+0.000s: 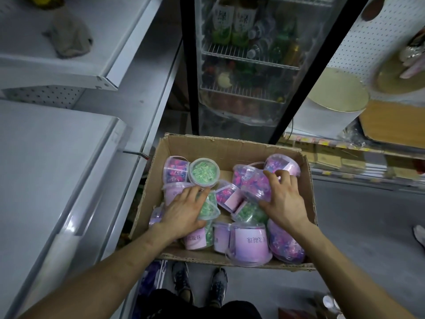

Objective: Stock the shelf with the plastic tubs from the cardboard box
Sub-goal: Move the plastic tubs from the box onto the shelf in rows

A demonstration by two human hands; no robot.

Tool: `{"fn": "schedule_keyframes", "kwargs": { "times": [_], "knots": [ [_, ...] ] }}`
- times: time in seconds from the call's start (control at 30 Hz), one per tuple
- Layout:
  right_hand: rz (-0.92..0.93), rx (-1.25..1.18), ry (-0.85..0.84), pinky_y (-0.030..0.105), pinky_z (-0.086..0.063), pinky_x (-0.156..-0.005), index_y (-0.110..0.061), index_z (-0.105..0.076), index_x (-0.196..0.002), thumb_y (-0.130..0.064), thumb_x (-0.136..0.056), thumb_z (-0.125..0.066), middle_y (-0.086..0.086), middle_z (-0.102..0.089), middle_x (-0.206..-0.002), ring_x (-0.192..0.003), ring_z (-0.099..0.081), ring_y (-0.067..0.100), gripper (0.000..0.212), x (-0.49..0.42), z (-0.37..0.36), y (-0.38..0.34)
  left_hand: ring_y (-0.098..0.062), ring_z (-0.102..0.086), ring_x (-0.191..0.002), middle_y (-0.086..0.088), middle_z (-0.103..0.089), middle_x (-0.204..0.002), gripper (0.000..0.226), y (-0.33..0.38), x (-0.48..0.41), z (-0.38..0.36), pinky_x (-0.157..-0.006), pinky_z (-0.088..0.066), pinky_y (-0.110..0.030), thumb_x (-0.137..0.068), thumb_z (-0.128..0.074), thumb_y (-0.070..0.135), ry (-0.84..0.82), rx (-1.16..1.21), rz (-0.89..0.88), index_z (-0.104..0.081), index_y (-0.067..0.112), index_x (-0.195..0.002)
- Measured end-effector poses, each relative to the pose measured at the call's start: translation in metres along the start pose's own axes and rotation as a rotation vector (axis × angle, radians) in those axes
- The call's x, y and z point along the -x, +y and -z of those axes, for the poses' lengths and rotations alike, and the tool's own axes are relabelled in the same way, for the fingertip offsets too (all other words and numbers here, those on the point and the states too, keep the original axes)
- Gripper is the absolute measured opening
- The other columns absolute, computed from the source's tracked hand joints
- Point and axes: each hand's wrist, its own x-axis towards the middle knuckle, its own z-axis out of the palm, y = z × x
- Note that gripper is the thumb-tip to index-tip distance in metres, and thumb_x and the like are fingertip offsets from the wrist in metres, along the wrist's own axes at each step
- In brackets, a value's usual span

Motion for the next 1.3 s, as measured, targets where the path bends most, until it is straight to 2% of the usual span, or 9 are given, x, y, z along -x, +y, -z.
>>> {"fn": "schedule_keyframes", "kwargs": {
  "times": [0.1,0.23,0.4,0.57,0.67,0.8,0.97,1.1,1.3],
  "knots": [
    [-0.030,-0.080,0.012,0.045,-0.053,-0.075,-0.024,-0.042,-0.153,-0.036,-0.078,-0.079,0.010,-0.039,-0.141,-0.130,-0.037,0.034,0.084,-0.009,0.007,-0.009,-0.024,-0.042,-0.136,-0.003,-0.039,-0.150,0.097,-0.006,0.001,0.001,-0.108,-0.045,-0.042,-0.081,-0.070,0.056,0.042,0.101,0.018,-0.023,0.024,-0.160],
    [-0.093,-0.283,-0.004,0.048,-0.051,-0.093,-0.032,-0.042,-0.152,-0.031,-0.078,-0.081,0.007,-0.039,-0.143,-0.131,-0.041,0.030,0.083,-0.018,0.010,-0.017,-0.020,-0.044,-0.134,0.004,-0.038,-0.150,0.094,-0.019,0.001,0.011,-0.106,-0.047,-0.043,-0.082,-0.071,0.055,0.056,0.267,0.100,-0.024,0.028,-0.159],
    [-0.166,-0.457,-0.128,0.051,-0.050,-0.105,-0.026,-0.048,-0.149,-0.039,-0.082,-0.082,0.008,-0.043,-0.143,-0.128,-0.051,0.030,0.077,-0.023,-0.007,-0.024,-0.019,-0.049,-0.132,0.005,-0.044,-0.150,0.085,-0.037,-0.001,0.029,-0.106,-0.048,-0.047,-0.080,-0.067,0.064,0.076,0.501,0.260,-0.034,0.037,-0.154],
    [-0.166,-0.412,-0.111,0.050,-0.050,-0.105,-0.024,-0.050,-0.150,-0.048,-0.090,-0.072,0.012,-0.045,-0.146,-0.127,-0.054,0.033,0.068,-0.027,-0.011,-0.022,-0.017,-0.058,-0.122,0.004,-0.055,-0.142,0.071,-0.051,-0.002,0.035,-0.099,-0.051,-0.038,-0.085,-0.060,0.069,0.075,0.558,0.323,-0.046,0.034,-0.146],
    [-0.084,-0.277,-0.089,0.048,-0.047,-0.109,-0.016,-0.048,-0.154,-0.044,-0.095,-0.069,0.014,-0.044,-0.149,-0.131,-0.051,0.035,0.069,-0.028,-0.011,-0.021,-0.021,-0.060,-0.119,-0.002,-0.058,-0.139,0.058,-0.052,-0.003,0.036,-0.094,-0.051,-0.036,-0.096,-0.060,0.056,0.110,0.529,0.335,-0.048,0.026,-0.145],
    [-0.006,-0.225,-0.052,0.048,-0.042,-0.112,-0.008,-0.046,-0.153,-0.034,-0.096,-0.069,0.017,-0.045,-0.148,-0.135,-0.046,0.038,0.067,-0.029,-0.014,-0.020,-0.022,-0.053,-0.132,-0.001,-0.049,-0.153,0.063,-0.048,-0.003,0.037,-0.103,-0.049,-0.042,-0.100,-0.058,0.051,0.107,0.475,0.266,-0.037,0.028,-0.154],
    [0.196,-0.204,-0.023,0.050,-0.044,-0.109,-0.027,-0.028,-0.165,-0.017,-0.098,-0.065,0.010,-0.042,-0.155,-0.138,-0.040,0.031,0.077,-0.023,-0.015,-0.015,-0.020,-0.040,-0.146,0.006,-0.027,-0.165,0.062,-0.048,-0.001,0.035,-0.112,-0.045,-0.046,-0.106,-0.052,0.040,0.081,0.334,-0.031,-0.023,0.040,-0.160],
    [0.350,-0.095,-0.042,0.053,-0.046,-0.110,-0.030,-0.026,-0.165,-0.018,-0.099,-0.064,0.011,-0.039,-0.158,-0.139,-0.040,0.033,0.078,-0.026,-0.011,-0.005,-0.022,-0.031,-0.151,0.010,-0.013,-0.169,0.057,-0.052,0.001,0.028,-0.116,-0.040,-0.053,-0.107,-0.047,0.042,-0.041,0.179,-0.159,-0.024,0.043,-0.160],
    [0.364,0.029,-0.162,0.054,-0.043,-0.115,-0.029,-0.003,-0.168,-0.043,-0.074,-0.090,0.010,-0.028,-0.165,-0.145,-0.034,0.035,0.129,-0.038,-0.010,-0.003,-0.025,-0.010,-0.158,0.005,0.015,-0.172,0.101,-0.035,0.001,0.027,-0.125,-0.026,-0.047,-0.091,-0.063,0.063,-0.147,-0.015,-0.164,-0.003,0.029,-0.165]
  ]
}}
